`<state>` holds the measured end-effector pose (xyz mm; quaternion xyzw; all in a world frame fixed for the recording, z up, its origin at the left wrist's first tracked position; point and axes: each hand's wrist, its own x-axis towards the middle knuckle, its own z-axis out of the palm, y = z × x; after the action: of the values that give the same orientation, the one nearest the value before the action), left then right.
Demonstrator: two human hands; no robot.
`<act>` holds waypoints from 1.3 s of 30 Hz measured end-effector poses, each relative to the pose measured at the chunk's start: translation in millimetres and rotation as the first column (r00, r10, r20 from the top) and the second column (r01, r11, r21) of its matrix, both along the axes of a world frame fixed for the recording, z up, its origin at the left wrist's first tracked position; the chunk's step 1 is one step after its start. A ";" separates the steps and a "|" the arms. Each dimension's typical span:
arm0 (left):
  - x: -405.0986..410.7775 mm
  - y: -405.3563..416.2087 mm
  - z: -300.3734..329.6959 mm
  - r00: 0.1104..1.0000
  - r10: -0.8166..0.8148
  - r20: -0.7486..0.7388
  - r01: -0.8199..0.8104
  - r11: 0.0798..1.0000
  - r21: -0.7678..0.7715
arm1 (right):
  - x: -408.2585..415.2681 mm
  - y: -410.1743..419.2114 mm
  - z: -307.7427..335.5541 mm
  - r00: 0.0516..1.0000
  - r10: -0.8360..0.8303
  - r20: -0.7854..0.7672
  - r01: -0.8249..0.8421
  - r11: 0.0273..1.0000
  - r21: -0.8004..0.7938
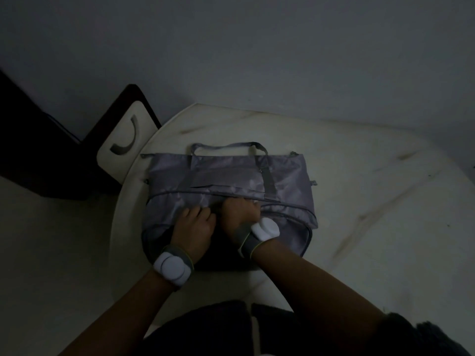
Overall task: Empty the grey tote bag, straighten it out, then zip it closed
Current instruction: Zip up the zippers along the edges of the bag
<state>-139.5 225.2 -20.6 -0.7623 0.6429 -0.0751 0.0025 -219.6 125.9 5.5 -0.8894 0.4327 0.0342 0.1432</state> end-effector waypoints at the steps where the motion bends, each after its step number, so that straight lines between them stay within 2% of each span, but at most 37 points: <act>1: -0.4 0.1 0.6 1.000 -0.002 -0.004 0.002 1.000 -0.002 | -0.3 -0.4 -0.1 1.000 -0.011 -0.004 0.011 1.000 0.000; 6: 1.0 0.6 0.6 1.000 0.011 -0.009 -0.011 1.000 -0.006 | 0.2 6.1 -1.2 0.993 -0.065 -0.094 0.070 0.996 0.050; 8: 0.8 0.5 -0.2 0.999 0.027 -0.021 -0.027 0.999 0.018 | -3.1 6.2 0.9 0.995 -0.017 -0.095 0.031 0.988 0.148; 10: 0.6 -0.6 2.3 0.998 0.042 -0.056 -0.041 0.999 0.028 | -4.4 1.9 -1.3 0.995 0.020 -0.098 -0.014 0.998 0.054; 14: 2.8 -1.0 5.9 0.988 0.029 -0.154 -0.031 0.999 -0.008 | -15.4 -22.5 -11.8 0.994 0.023 -0.111 -0.014 0.997 0.081; 17: 7.3 1.6 4.4 0.974 0.050 -0.221 -0.063 0.996 -0.056 | -42.4 -54.9 0.1 0.967 0.001 -0.254 -0.025 0.996 -0.089; 19: 9.4 2.5 4.2 0.968 0.102 -0.230 -0.108 0.994 -0.012 | -57.1 -83.6 4.2 0.984 -0.011 -0.177 0.002 0.999 -0.052; 21: 10.3 -0.4 4.8 0.957 0.137 -0.257 -0.129 0.991 0.046 | -67.8 -100.0 6.5 0.980 -0.021 -0.198 0.051 0.987 0.150; 22: 10.7 -3.4 6.8 0.950 0.144 -0.275 -0.130 0.989 0.070 | -70.3 -100.4 6.2 0.984 -0.016 -0.180 0.048 0.983 0.179; 24: 8.6 -14.2 13.6 0.936 0.120 -0.330 -0.109 0.993 0.052 | -74.6 -94.7 7.2 0.993 -0.045 -0.106 0.061 0.987 0.149; 27: -6.4 -41.3 20.5 0.896 0.038 -0.442 -0.066 0.997 -0.048 | -77.9 -84.1 -3.6 0.984 -0.173 -0.032 0.176 0.975 0.135; 29: -21.4 -63.5 21.0 0.894 -0.003 -0.449 -0.029 0.997 -0.066 | -77.8 -75.0 -9.0 0.970 -0.245 -0.006 0.244 0.962 0.124; 32: -38.4 -90.5 13.8 0.926 -0.048 -0.373 0.072 0.996 0.051 | -77.5 -68.1 -12.8 0.959 -0.284 0.012 0.282 0.955 0.097; 35: -49.1 -107.6 1.4 0.933 -0.106 -0.344 0.166 0.975 0.149 | -80.3 -74.9 -11.8 0.940 -0.340 0.010 0.333 0.927 0.172; 37: -55.4 -113.6 -4.0 0.935 -0.097 -0.342 0.158 0.975 0.158 | -82.4 -77.5 -12.3 0.944 -0.330 0.009 0.324 0.931 0.165; 39: -58.9 -117.8 -4.6 0.932 -0.076 -0.355 0.133 0.981 0.138 | -83.2 -78.0 -12.9 0.954 -0.300 -0.016 0.301 0.950 0.081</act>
<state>-198.4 107.4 -25.2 -0.7256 0.6767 0.1127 -0.0542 -302.8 47.9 -7.4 -0.8065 0.5615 0.0313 0.1824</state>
